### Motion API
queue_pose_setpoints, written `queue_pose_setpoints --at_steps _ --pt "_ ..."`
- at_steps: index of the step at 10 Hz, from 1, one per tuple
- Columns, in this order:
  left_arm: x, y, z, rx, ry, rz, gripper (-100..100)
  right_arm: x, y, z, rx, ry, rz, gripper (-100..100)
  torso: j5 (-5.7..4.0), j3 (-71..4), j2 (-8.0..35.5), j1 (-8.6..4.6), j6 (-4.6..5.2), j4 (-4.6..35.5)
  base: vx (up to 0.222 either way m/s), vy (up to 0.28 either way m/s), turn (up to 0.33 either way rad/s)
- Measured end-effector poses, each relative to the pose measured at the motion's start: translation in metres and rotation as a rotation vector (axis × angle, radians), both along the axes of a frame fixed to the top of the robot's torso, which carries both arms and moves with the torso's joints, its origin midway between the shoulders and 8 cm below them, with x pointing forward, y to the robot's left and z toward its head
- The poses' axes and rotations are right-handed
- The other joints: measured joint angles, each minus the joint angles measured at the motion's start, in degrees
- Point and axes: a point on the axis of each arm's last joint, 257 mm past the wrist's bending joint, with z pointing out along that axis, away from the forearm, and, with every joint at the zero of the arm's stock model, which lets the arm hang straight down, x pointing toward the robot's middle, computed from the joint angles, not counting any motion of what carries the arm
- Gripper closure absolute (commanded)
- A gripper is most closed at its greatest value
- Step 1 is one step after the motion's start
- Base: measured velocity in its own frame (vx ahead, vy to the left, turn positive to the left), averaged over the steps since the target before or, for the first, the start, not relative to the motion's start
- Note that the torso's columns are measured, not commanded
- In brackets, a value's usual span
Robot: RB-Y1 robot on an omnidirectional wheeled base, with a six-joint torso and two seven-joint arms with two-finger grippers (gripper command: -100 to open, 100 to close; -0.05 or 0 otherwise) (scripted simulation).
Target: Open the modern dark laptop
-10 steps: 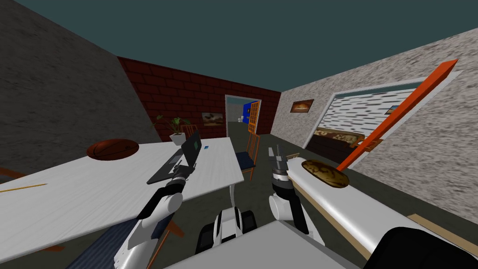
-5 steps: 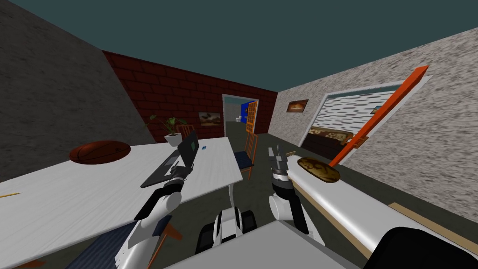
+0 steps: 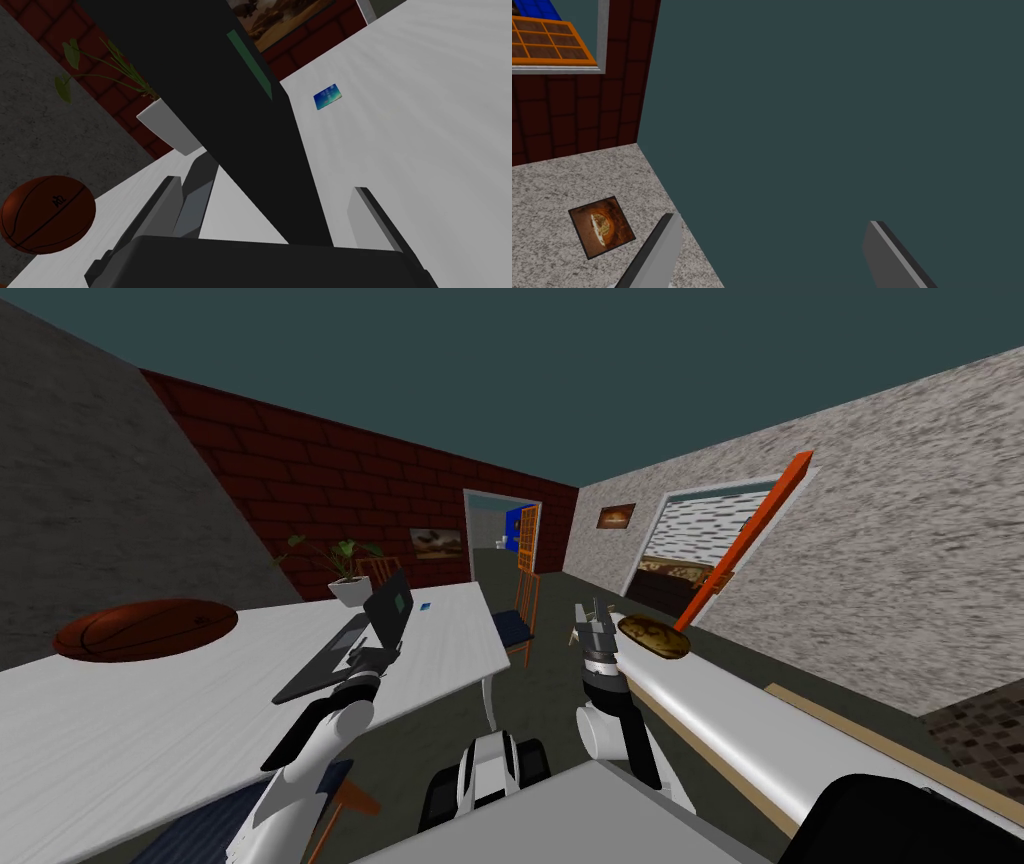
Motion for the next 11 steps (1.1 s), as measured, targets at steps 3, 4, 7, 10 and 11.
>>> queue_pose_setpoints --at_steps 3,4,7,10,11 --pt "-0.005 0.026 0.001 0.005 0.003 0.038 -100 0.000 0.000 0.000 0.000 0.000 0.000 0 -0.01 0.0 0.0 -0.03 0.01 0.0 -0.034 -0.010 -0.131" --pt "-0.004 0.029 0.002 0.007 0.003 0.042 -100 0.000 0.000 0.000 0.000 0.000 0.000 0 0.00 0.0 0.0 -0.01 -0.01 0.0 -0.049 -0.017 -0.256" --pt "-0.007 0.053 0.002 0.008 0.003 0.082 -100 0.000 0.000 0.000 0.000 0.000 0.000 0 0.01 0.0 0.0 0.02 -0.01 0.0 -0.036 -0.012 -0.116" --pt "-0.012 0.077 0.004 0.010 0.004 0.121 -100 0.000 0.000 0.000 0.000 0.000 0.000 0 0.01 0.0 0.0 0.02 -0.01 0.0 -0.036 -0.008 -0.142" --pt "-0.017 0.091 0.003 0.009 0.004 0.145 -100 0.000 0.000 0.000 0.000 0.000 0.000 0 0.01 0.0 0.0 -0.02 0.06 0.0 -0.046 -0.013 -0.156"
